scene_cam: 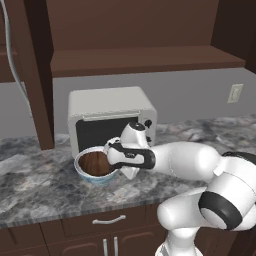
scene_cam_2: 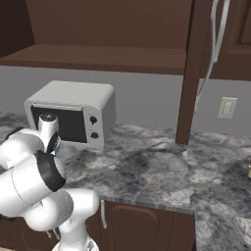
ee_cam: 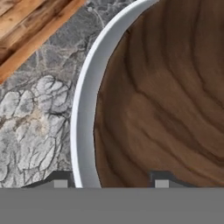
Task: Pick up the bowls on the counter and stack them on top of one another in the open cabinet. Place the smaller bowl on top of the larger bowl.
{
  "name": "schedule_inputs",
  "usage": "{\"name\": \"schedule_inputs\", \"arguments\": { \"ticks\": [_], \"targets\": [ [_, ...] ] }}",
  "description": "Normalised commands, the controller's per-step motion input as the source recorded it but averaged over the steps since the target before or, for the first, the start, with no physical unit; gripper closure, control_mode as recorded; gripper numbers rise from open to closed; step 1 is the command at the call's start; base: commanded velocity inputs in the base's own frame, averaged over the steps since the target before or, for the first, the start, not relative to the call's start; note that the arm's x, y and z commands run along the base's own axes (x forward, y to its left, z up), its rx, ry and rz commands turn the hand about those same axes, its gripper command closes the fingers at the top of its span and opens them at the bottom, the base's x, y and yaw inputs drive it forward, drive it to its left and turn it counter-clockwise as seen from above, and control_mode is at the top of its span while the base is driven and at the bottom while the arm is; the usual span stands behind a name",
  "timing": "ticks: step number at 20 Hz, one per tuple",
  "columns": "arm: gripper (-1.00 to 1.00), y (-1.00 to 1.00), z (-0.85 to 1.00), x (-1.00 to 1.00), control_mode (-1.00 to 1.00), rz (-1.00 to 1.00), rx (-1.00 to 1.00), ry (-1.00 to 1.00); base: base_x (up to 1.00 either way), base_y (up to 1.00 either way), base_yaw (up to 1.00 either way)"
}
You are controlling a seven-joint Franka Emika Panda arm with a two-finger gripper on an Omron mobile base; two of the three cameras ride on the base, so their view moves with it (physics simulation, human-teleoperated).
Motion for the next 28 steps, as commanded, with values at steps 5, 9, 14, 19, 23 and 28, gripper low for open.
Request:
{"name": "schedule_inputs", "arguments": {
  "ticks": [5, 9, 14, 19, 23, 28],
  "targets": [
    [1.0, 0.0, 0.48, -0.03, -1.0, 0.01, 0.0, 0.0, 0.0, 0.0, 0.0],
    [1.0, 0.0, 0.56, -0.34, -1.0, 0.1, -0.01, 0.03, 0.0, 0.0, 0.0],
    [1.0, 0.01, 0.43, -0.6, -1.0, 0.16, -0.06, 0.07, 0.0, 0.0, 0.0],
    [1.0, 0.01, 0.54, -0.73, -1.0, 0.18, -0.06, 0.04, 0.0, 0.0, 0.0],
    [1.0, -0.02, 0.88, -0.62, -1.0, 0.15, 0.0, -0.01, 0.0, 0.0, 0.0],
    [1.0, -0.24, 0.88, -0.54, -1.0, 0.06, 0.01, -0.04, 0.0, 0.0, 0.0]
  ]
}}
